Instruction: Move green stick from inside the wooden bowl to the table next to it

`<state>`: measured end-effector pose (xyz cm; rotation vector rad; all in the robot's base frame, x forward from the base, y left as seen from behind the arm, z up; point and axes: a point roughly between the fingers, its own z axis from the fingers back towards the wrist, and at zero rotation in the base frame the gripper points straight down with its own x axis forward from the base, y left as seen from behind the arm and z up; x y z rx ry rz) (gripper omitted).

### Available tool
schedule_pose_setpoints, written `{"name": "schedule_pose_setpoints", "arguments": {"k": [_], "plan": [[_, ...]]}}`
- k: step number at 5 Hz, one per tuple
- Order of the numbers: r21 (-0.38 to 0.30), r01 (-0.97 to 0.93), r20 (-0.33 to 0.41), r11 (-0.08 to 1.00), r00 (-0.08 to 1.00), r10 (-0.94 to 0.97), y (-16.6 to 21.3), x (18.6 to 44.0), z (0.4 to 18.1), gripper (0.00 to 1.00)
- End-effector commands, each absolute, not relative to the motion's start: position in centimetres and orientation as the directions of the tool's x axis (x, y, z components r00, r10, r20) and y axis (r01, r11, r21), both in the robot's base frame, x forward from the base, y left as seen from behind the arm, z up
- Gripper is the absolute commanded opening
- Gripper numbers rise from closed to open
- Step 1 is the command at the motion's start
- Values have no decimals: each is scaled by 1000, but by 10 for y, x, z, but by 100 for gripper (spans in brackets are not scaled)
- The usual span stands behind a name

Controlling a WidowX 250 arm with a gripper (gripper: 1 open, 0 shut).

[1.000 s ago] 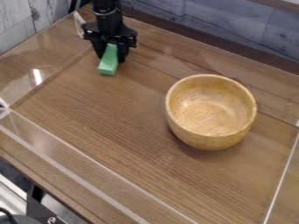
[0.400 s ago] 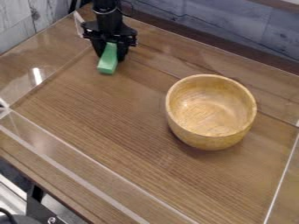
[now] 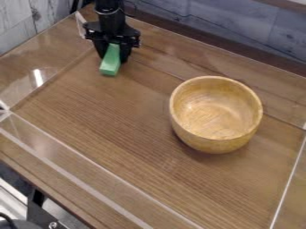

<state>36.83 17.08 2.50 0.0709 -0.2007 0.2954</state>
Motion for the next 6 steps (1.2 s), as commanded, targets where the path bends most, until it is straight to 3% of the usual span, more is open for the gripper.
{"name": "schedule_pose_setpoints", "arguments": {"k": [1, 3, 6], "plan": [[44, -315, 231, 948, 926, 297, 176, 373, 26, 0], [44, -318, 219, 947, 928, 302, 176, 371, 20, 0], [25, -327, 175, 945, 932, 318, 165, 368, 28, 0]]}}
